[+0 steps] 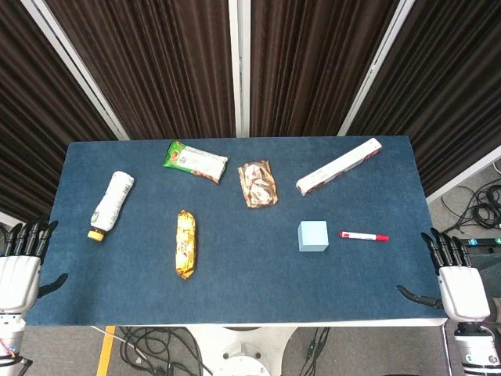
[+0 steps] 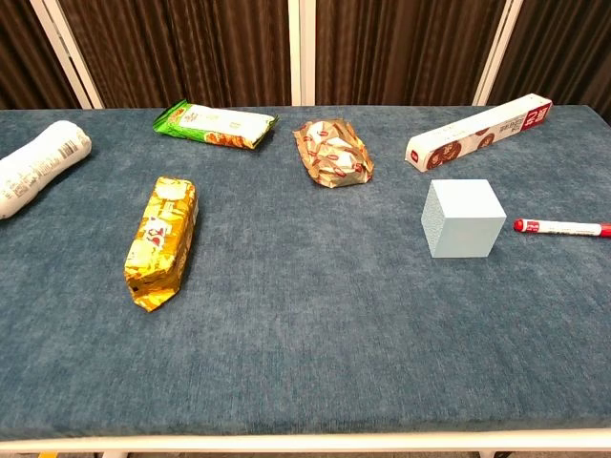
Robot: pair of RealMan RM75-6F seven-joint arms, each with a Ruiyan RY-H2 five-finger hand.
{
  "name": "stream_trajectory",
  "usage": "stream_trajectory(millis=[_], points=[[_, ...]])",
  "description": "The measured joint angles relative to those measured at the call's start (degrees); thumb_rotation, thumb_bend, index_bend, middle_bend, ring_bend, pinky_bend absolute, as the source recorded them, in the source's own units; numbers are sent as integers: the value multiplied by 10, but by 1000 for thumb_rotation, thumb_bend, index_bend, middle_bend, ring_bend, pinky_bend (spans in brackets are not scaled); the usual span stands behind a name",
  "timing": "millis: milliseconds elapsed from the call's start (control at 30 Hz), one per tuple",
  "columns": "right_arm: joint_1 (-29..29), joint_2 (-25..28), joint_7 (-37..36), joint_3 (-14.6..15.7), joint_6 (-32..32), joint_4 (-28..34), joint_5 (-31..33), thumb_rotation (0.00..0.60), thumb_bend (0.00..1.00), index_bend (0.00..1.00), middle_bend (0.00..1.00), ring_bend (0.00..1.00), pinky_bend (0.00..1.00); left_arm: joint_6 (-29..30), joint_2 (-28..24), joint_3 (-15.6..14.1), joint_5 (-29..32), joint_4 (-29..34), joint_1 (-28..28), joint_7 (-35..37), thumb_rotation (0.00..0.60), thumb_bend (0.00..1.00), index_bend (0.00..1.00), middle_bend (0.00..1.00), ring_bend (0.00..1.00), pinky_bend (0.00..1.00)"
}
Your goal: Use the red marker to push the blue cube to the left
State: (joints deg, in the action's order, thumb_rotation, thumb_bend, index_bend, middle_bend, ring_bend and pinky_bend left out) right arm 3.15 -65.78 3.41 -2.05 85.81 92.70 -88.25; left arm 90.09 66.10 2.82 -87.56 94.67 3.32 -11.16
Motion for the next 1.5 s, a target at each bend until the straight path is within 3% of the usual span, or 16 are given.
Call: stream_trajectory(millis=[433, 533, 600, 667, 733, 800, 967, 1133, 1300, 1500], points=[[4, 4, -2, -6, 0, 9, 2, 340, 0, 0, 7, 0, 6, 3, -5, -2, -2, -1, -4, 13, 600, 0, 111, 106, 44, 71], [7, -1, -7, -9, 0, -1, 0, 396, 0, 30, 64, 67, 173, 1, -3, -4, -1, -8, -5, 20, 600, 0, 111, 106, 44, 71], [12, -6, -8, -12, -1, -11, -2, 461, 0, 86, 131, 182, 336, 1, 0, -4, -1, -15, -5, 24, 600, 0, 111, 106, 44, 71], [20, -12, -7, -17, -6, -22, -2, 565, 0, 176, 235, 408, 571, 0, 2, -3, 1, -20, -6, 32, 600, 0, 111, 106, 44, 71], [28, -16, -7, -20, -21, -28, 2, 599, 0, 239, 281, 557, 697, -2, 3, -3, 3, -24, -6, 38, 600, 0, 111, 106, 44, 71], [39, -17, -9, -21, -42, -34, 6, 600, 0, 296, 312, 638, 755, -2, 3, -4, 1, -28, -6, 40, 600, 0, 111, 106, 44, 71], [82, -14, -21, -21, -140, -58, 19, 600, 12, 402, 378, 683, 772, -4, 1, -9, -1, -40, -8, 48, 600, 0, 111, 106, 44, 71], [136, -22, -26, -22, -247, -109, 41, 600, 57, 447, 408, 696, 784, -5, 0, -9, 2, -48, -10, 55, 600, 0, 112, 106, 44, 71], [163, -59, -25, -32, -261, -174, 66, 600, 102, 465, 423, 711, 801, -9, 1, -8, 4, -54, -8, 58, 600, 0, 111, 106, 44, 71], [191, -104, -30, -41, -301, -233, 96, 600, 229, 480, 436, 740, 835, -9, 2, -10, -5, -60, -6, 56, 600, 0, 111, 106, 44, 71]])
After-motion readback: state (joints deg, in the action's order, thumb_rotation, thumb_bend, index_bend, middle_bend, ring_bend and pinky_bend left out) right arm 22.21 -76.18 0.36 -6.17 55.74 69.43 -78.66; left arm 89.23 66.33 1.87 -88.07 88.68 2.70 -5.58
